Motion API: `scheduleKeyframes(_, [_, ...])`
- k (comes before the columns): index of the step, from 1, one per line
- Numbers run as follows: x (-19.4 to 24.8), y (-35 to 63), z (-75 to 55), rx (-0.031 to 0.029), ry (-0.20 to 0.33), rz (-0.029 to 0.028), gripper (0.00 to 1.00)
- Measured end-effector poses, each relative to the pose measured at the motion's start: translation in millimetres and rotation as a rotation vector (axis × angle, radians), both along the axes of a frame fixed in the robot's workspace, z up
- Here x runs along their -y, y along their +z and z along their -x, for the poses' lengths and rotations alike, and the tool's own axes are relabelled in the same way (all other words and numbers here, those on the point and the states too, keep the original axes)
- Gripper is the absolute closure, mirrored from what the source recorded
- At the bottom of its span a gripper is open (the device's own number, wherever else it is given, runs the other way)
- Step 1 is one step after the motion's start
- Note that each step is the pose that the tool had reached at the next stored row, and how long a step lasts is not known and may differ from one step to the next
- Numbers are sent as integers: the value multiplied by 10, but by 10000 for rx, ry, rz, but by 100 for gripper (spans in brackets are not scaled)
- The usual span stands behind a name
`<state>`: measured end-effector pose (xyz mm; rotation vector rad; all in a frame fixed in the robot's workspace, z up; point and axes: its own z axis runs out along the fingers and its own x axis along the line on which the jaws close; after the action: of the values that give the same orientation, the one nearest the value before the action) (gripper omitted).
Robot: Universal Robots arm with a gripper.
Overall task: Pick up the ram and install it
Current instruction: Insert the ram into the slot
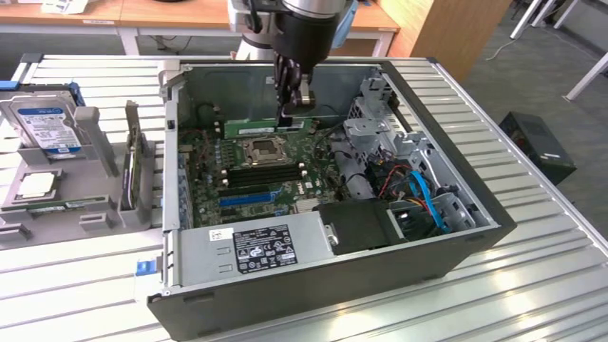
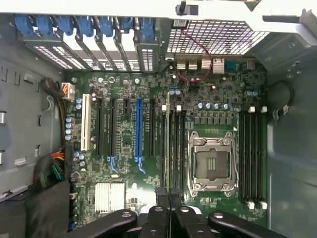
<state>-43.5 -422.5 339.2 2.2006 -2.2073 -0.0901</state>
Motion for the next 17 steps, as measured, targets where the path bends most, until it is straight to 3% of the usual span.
scheduleKeyframes(17, [0,-275,0,0,0,0,88])
